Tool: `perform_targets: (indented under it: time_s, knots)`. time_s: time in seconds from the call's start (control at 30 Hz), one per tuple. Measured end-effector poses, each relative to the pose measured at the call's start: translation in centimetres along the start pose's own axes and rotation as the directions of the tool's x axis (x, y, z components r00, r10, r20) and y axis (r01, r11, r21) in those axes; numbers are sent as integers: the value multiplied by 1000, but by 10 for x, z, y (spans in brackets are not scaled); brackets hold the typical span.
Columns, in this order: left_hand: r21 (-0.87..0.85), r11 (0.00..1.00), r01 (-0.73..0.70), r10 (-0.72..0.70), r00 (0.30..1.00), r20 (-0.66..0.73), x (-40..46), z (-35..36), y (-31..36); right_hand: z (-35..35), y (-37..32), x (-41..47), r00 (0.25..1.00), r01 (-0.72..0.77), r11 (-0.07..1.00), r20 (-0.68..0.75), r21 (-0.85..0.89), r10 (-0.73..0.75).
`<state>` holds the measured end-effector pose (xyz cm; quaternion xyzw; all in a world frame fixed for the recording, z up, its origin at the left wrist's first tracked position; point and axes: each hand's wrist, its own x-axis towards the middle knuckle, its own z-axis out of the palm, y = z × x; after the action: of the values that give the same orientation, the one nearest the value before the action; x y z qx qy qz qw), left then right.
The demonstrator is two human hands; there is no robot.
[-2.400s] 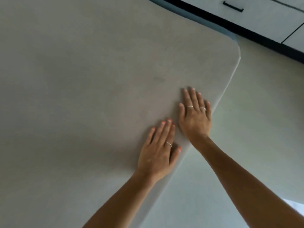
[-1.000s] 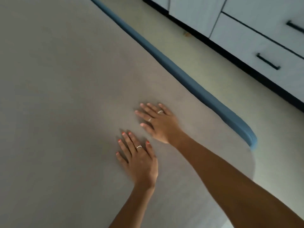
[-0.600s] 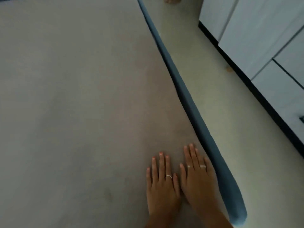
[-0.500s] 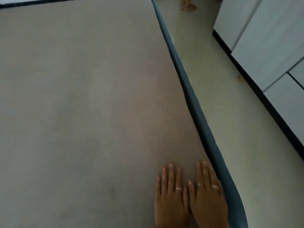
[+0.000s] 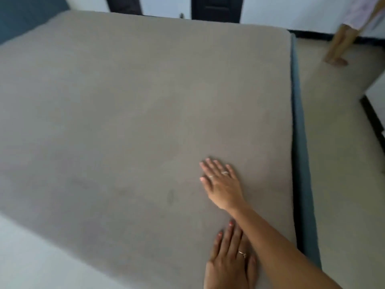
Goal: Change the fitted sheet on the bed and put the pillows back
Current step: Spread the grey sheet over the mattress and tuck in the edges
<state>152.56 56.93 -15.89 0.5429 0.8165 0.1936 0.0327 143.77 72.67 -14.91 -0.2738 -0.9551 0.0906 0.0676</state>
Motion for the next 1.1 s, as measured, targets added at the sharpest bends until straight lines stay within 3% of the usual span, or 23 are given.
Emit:
perform_targets:
  time_s: [0.17, 0.23, 0.27, 0.33, 0.43, 0.5, 0.53, 0.6, 0.7, 0.77, 0.9, 1.0, 1.03, 1.1]
  knots:
    - [12, 991, 136, -136, 991, -6, -40, 5, 29, -20, 52, -77, 919, -376, 926, -135, -25, 370]
    - [40, 992, 121, -123, 992, 38, -58, 3, 37, -31, 52, -112, 880, -475, 876, -61, -82, 471]
    - [65, 991, 114, -118, 991, 60, -65, 5, 36, -35, 50, -125, 850, -515, 846, 42, -142, 525]
    - [182, 979, 89, -104, 992, 72, -75, 3, 28, -47, 47, -132, 822, -515, 823, 137, -240, 553]
    - [392, 920, 27, -29, 1000, 0, -76, -8, 3, -52, 48, -109, 929, -352, 911, 43, -216, 369]
    - [261, 960, 103, -83, 993, -87, -59, -22, -24, -48, 43, -75, 973, -219, 962, 37, -160, 228]
    - [188, 961, 205, -185, 976, -118, -41, -34, -36, -45, 39, -51, 989, -131, 985, 58, -114, 138]
    - [88, 908, 409, -391, 905, -166, -4, -54, -54, -40, 24, -10, 993, 14, 998, 117, -62, -7]
    - [72, 779, 622, -602, 776, -190, 60, -50, -75, -25, 20, 55, 961, 184, 983, 209, 2, -180]
    - [78, 743, 664, -637, 738, -223, 97, -44, -86, -18, 26, 90, 947, 239, 971, 218, 19, -238]
    - [139, 694, 707, -690, 708, -153, 185, -5, -69, -12, 95, 143, 934, 324, 946, 153, 23, -324]
    - [110, 648, 753, -738, 657, -154, 225, 20, -32, -26, 149, 148, 972, 195, 980, 124, 43, -199]
    - [130, 676, 725, -712, 689, -138, 233, 27, -15, -33, 165, 142, 986, 95, 995, 133, 28, -98]
    - [186, 814, 550, -552, 832, -46, 233, 30, 11, -54, 178, 124, 964, -86, 995, 249, -42, 94]
